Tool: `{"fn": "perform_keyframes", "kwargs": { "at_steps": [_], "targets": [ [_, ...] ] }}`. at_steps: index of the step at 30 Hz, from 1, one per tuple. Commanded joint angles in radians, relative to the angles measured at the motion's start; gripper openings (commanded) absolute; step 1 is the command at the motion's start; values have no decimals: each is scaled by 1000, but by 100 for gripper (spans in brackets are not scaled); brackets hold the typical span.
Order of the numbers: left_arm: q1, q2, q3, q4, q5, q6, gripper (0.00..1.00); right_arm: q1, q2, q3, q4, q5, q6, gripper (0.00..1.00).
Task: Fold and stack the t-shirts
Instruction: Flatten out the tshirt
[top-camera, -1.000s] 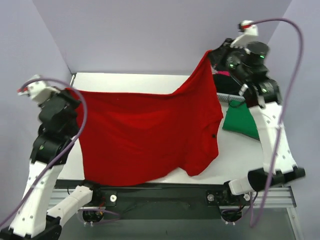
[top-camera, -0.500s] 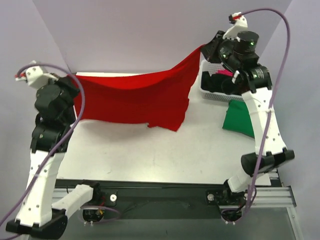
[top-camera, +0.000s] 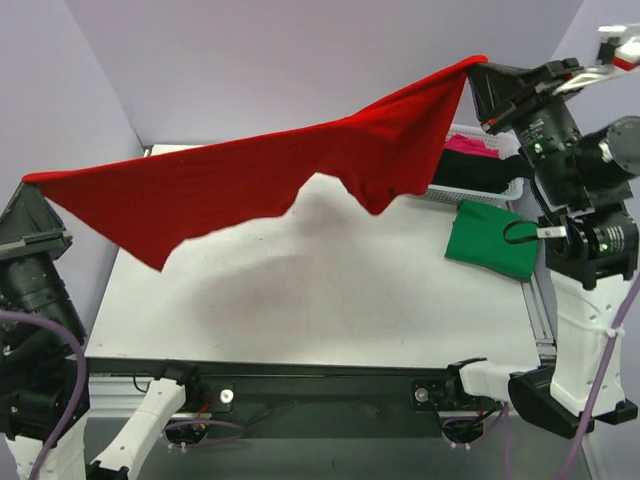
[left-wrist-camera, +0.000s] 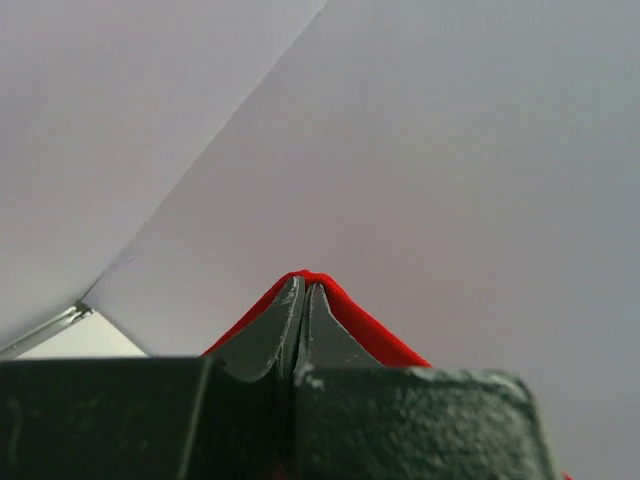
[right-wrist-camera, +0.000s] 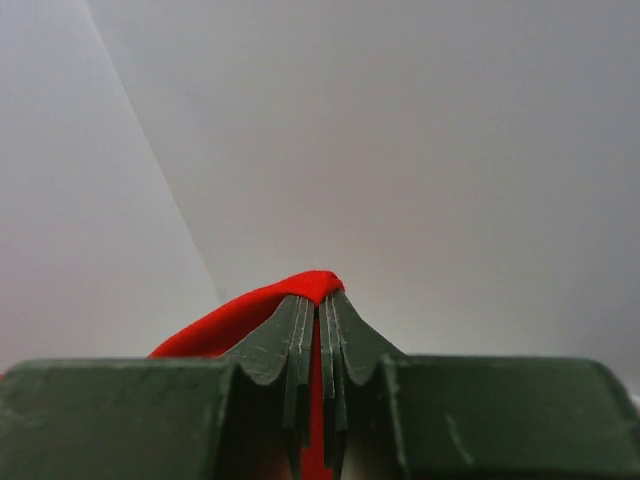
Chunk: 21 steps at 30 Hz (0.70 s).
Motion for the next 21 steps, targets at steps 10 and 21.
{"fn": "perform_keyframes", "kwargs": {
  "at_steps": [10,21],
  "targets": [
    [4,69,18,52,-112,102,0,0,90,21,241,35,-28,0],
    [152,486,-436,272,-39,162,0,54,684,98,106,88,-51,0]
  ]
}}
